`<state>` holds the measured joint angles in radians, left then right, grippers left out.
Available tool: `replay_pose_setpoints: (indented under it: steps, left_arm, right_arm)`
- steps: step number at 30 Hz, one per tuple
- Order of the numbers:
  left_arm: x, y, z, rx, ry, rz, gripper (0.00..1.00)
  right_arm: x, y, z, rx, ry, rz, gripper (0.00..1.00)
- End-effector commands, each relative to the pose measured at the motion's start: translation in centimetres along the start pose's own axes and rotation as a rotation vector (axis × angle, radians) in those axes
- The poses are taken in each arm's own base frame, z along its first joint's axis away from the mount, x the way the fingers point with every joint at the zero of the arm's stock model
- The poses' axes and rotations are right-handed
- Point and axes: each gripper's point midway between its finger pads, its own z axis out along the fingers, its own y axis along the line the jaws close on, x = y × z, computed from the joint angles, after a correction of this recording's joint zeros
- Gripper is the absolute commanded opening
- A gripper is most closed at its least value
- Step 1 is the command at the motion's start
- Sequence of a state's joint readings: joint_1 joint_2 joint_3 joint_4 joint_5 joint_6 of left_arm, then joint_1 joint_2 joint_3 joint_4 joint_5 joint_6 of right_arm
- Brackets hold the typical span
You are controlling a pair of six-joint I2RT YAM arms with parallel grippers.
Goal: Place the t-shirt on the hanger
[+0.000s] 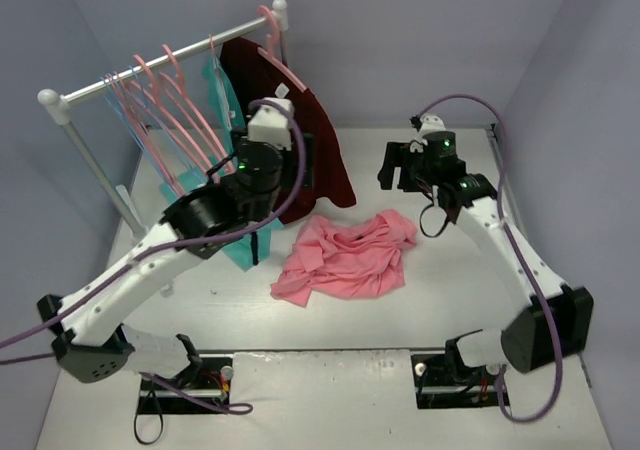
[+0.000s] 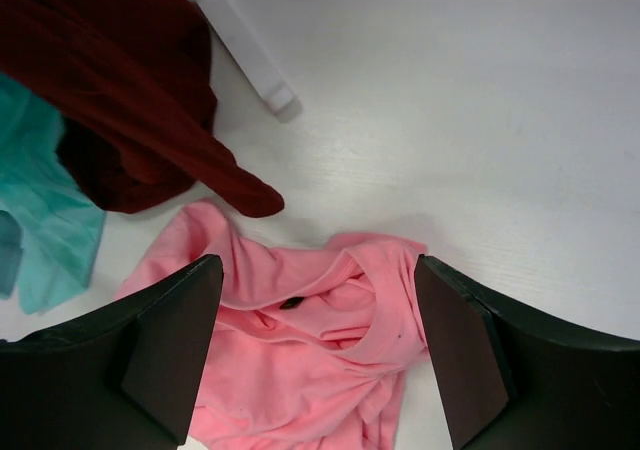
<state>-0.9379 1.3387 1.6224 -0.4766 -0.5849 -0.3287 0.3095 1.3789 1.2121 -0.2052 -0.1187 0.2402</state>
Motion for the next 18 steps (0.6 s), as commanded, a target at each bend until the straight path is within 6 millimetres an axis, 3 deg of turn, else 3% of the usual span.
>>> replay_pose_setpoints:
  steps: [1,3,7,9,12,13,17,18]
  left_arm:
    - [-6.0,7.5,-5.9,-0.226,-0.117,-0.044,0.75]
    - [-7.6,10.6,-8.1,-0.337,-0.164,-0.055,0.75]
    - [-9.6,15.9,-11.6,-0.571,-0.236,-0.08,0.75]
    - [-9.9,18.5,-12.6,-0.68,-0.242,-0.071,0.75]
    - [-10.0,20.4,-13.4,-0.731,-0.248,-0.081,0.74]
    - [-10.1,22.2,-14.2,-0.784,-0.259,-0.103,0.72]
    - [-9.9,24.8,-13.2,-0.815,-0.209,-0.136,0.67]
    - [-8.6,25.6,-11.2,-0.802,-0.134,-0.161,0.67]
  right_arm:
    - [-5.0,1.8,-6.0,-0.054,-0.201,-0.091,0.75]
    - [-5.2,2.2,-7.9,-0.072,-0.238,-0.096,0.75]
    - [-4.4,2.4,-9.1,-0.09,-0.25,-0.084,0.76]
    - [-3.7,2.4,-9.1,-0.1,-0.238,-0.071,0.76]
    - [-2.6,2.7,-8.7,-0.124,-0.21,-0.059,0.76]
    - [-2.2,2.9,-8.6,-0.138,-0.196,-0.051,0.76]
    - [-1.2,3.2,-8.4,-0.162,-0.173,-0.049,0.77]
    - [-1.0,3.2,-8.4,-0.164,-0.171,-0.055,0.77]
